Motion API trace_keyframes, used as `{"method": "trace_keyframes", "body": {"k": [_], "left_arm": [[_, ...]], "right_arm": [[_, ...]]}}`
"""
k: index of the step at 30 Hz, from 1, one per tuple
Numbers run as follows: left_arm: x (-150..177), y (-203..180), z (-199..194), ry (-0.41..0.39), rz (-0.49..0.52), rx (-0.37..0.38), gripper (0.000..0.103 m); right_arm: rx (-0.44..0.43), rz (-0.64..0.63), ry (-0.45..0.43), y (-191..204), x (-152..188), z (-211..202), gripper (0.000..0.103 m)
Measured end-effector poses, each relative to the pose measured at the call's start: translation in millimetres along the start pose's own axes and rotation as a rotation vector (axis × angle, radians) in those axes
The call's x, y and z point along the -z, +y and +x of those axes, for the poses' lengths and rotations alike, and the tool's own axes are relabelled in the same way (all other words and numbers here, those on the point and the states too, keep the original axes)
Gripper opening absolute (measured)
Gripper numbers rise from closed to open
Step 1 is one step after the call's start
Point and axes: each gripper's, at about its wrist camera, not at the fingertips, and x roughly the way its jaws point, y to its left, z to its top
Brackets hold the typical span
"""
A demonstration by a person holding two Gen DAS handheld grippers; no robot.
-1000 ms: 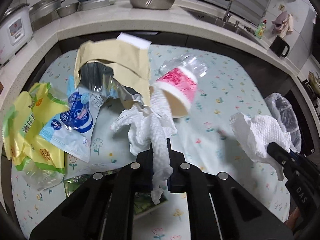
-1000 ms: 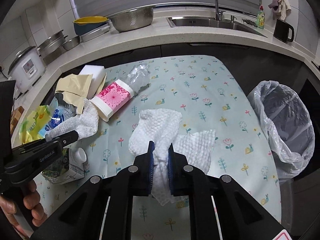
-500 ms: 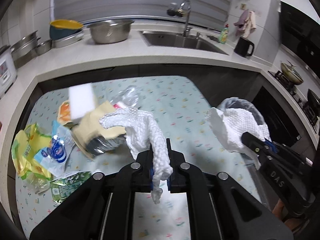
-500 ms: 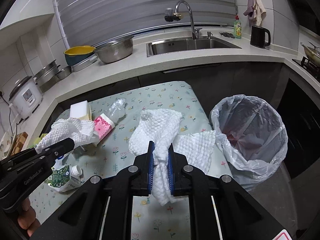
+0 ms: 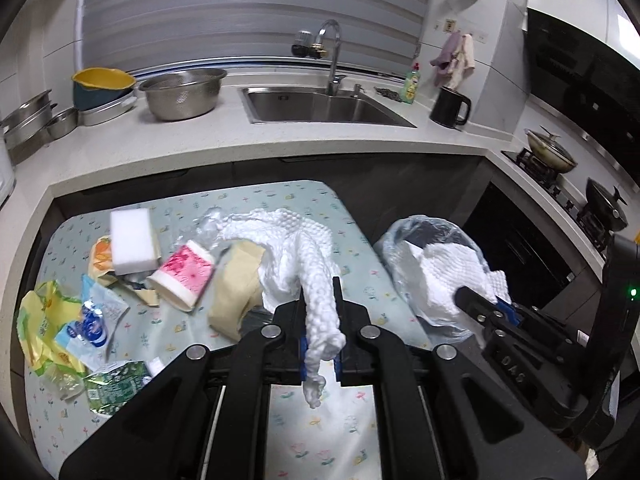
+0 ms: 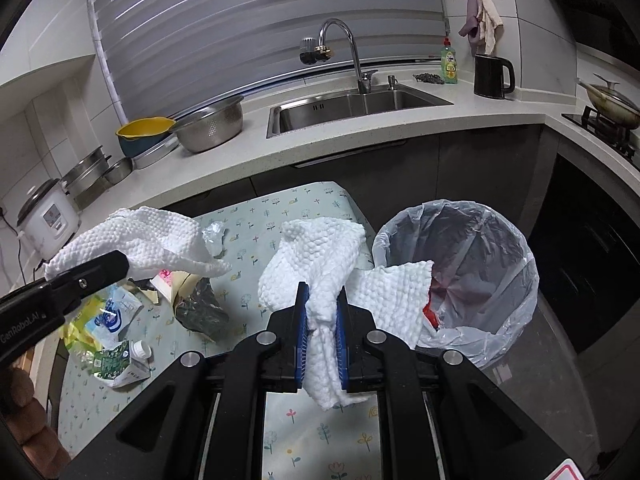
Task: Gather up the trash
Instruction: 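Carry both white paper towels over the trash bin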
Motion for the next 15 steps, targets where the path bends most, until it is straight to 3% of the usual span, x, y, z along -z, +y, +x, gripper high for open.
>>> {"method": "trace_keyframes", "body": {"k": [11,15], "left_arm": [[27.7,93.9,-11.4,0.041,-0.142,-0.196,0.008],[34.8,120.5,-19.0,0.047,-0.205,-0.214,0.008]], "right_arm": [[-0.097,-0.067,0.040,46.0,9.3,17.6,0.011],[-0.133,-0.105,0.055,72.5,10.7,23.8,0.011]]}}
